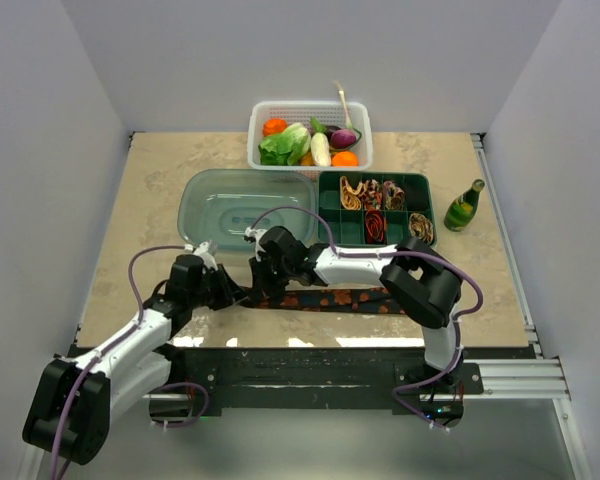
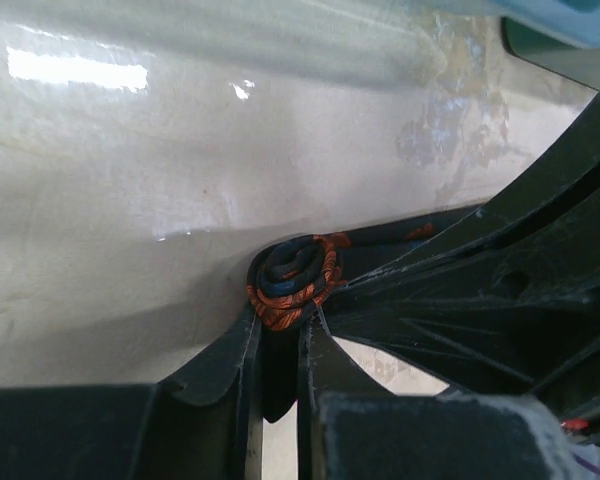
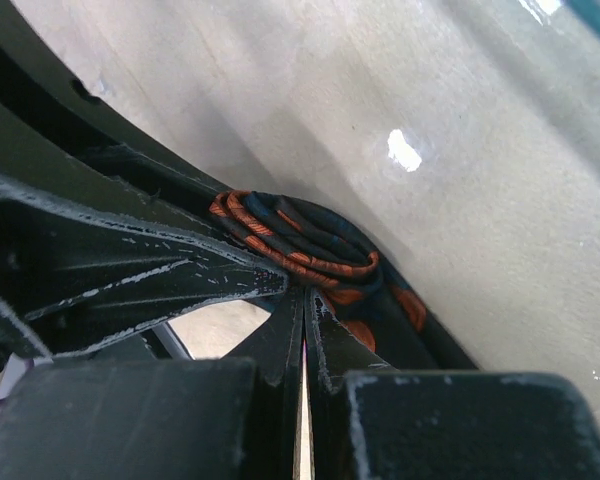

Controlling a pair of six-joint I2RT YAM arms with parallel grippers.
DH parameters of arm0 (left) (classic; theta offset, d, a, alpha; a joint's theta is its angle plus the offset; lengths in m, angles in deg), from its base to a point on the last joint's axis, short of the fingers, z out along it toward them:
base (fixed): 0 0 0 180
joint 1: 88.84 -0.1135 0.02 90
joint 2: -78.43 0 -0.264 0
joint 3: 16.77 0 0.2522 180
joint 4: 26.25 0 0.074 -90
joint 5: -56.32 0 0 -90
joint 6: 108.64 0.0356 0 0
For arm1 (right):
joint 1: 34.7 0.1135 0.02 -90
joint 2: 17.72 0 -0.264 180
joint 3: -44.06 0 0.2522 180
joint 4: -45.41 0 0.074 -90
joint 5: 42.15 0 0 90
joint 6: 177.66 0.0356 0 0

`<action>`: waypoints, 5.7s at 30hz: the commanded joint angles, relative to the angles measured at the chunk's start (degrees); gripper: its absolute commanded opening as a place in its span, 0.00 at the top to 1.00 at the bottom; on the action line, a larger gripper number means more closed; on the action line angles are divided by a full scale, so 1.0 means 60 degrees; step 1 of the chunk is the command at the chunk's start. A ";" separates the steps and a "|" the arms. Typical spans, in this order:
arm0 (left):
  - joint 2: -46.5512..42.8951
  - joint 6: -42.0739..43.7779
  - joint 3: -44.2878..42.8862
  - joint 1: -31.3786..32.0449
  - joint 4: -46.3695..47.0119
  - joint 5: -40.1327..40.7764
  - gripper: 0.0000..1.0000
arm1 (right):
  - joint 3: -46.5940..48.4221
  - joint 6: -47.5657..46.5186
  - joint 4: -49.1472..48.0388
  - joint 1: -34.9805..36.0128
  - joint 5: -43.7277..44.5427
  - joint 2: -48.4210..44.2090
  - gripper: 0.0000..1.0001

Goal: Roll the ties
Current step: Roll the tie at the center of the board.

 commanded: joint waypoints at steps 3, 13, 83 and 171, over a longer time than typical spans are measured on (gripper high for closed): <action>0.0282 0.0880 -0.1510 -0.0012 -0.1230 0.0371 1.00 | 0.0740 -0.0253 0.0879 0.0104 0.0144 0.0196 1.00; -0.0069 0.0251 -0.1672 -0.0012 -0.1788 0.1512 1.00 | 0.1340 -0.0707 0.1962 0.0104 0.0701 0.0328 1.00; 0.4326 0.1701 -0.6330 0.2390 -0.6138 0.5585 1.00 | 0.2411 -0.0561 0.0207 -0.0497 -0.0762 0.1631 1.00; 0.2729 -0.0483 -0.5305 0.3797 -0.7075 0.7328 1.00 | -0.0901 0.3570 -0.4438 -0.0131 -0.1041 0.0722 1.00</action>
